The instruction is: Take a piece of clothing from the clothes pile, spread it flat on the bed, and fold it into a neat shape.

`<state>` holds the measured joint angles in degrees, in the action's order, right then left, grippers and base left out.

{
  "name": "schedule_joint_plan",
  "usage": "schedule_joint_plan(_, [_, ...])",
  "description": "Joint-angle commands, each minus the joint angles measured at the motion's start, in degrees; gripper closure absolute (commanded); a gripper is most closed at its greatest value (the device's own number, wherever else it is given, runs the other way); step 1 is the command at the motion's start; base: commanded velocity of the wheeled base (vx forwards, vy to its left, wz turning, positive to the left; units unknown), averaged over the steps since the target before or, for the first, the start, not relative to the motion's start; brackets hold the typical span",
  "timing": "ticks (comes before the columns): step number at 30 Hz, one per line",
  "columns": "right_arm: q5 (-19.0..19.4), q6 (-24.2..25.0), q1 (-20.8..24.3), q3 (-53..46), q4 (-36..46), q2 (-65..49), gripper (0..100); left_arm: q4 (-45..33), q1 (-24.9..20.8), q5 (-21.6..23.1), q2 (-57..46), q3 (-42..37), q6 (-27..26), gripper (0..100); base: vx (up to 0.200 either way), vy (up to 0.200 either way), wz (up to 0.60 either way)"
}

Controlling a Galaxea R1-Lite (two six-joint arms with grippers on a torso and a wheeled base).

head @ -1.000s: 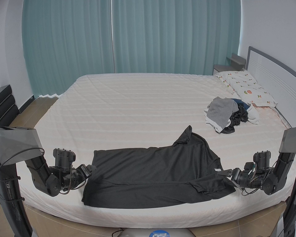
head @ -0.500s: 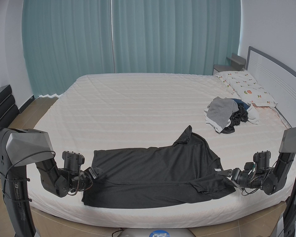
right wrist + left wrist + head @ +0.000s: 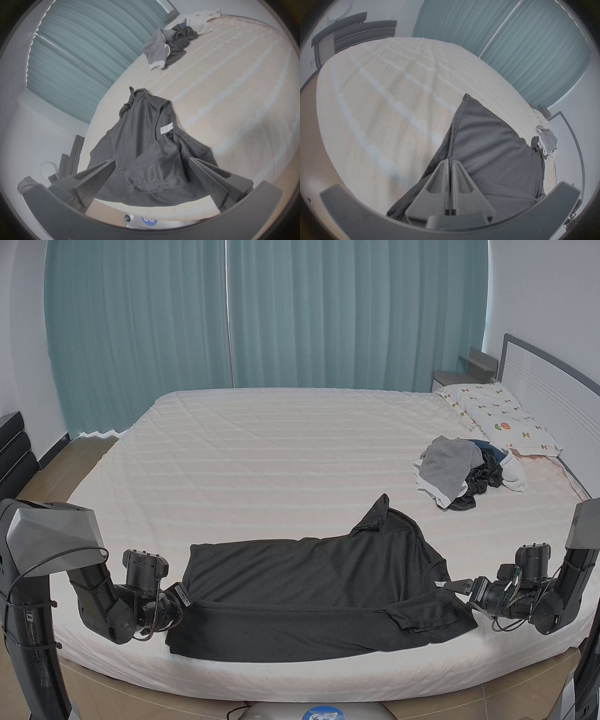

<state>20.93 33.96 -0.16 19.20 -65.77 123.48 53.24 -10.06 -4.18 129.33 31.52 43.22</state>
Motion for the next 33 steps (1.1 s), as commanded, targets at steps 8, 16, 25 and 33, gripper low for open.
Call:
schedule_joint_plan(8, [-1.2,-0.3,-0.2,0.9,-1.5,1.2,0,1.3,-0.2,-0.9,-3.8,-2.6,-0.1,100,0.000,0.000,0.00])
schedule_joint_plan(16, [-0.8,-2.8,-0.6,5.9,-2.2,7.1,0,1.3,-0.4,-0.9,-5.1,-3.7,0.1,100,0.000,0.000,0.00])
schedule_joint_plan(25, [1.8,-6.9,-1.2,8.1,-10.9,13.5,0,1.3,-0.4,-0.9,-5.1,-4.2,0.3,100,0.000,0.000,0.00])
schedule_joint_plan(33, [3.2,-8.2,0.6,10.2,-11.5,14.8,0,1.3,-0.3,-0.9,-4.8,-4.4,0.4,100,0.000,0.000,0.00])
